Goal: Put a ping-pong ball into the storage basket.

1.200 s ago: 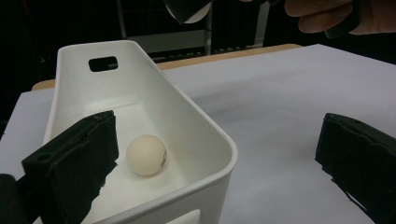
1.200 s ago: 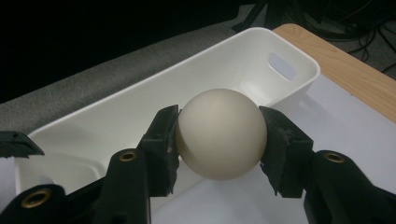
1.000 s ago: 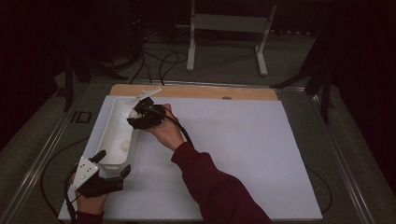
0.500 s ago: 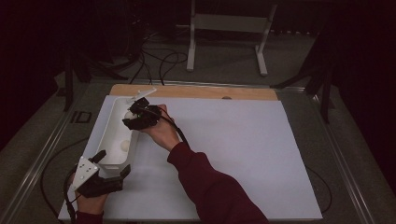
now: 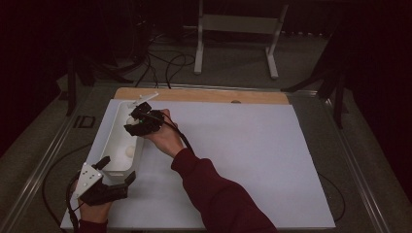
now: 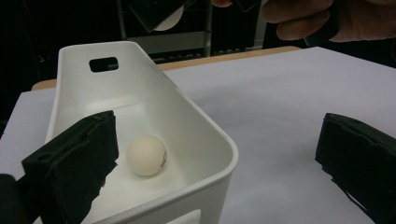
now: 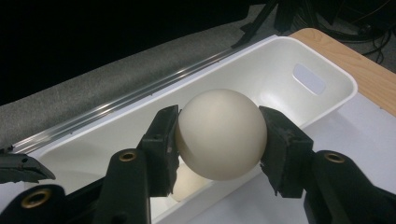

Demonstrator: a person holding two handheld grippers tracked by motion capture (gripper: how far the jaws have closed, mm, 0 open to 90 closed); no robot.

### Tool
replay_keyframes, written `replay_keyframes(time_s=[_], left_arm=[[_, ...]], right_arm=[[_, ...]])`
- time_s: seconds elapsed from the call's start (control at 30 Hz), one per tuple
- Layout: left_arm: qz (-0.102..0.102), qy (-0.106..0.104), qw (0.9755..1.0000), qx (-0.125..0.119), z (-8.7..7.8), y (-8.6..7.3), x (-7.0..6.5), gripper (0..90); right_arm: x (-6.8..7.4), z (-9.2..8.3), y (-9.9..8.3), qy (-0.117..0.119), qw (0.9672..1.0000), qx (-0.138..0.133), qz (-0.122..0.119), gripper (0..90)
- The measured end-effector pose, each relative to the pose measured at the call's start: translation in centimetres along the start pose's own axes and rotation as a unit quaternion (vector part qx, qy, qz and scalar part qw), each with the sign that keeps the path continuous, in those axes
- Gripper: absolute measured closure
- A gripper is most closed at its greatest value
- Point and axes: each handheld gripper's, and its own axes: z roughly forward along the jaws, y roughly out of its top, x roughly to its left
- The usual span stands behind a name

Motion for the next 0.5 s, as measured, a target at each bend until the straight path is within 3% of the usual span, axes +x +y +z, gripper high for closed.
replay_keyframes(time_s=[0.5], left_arm=[[-0.005,0.000,1.0000,-0.002,-0.1,0.0,0.1,0.1]], right_arm=[[0.9,1.3,0.8,0.007,0.9999,0.008,-0.007,50.4]])
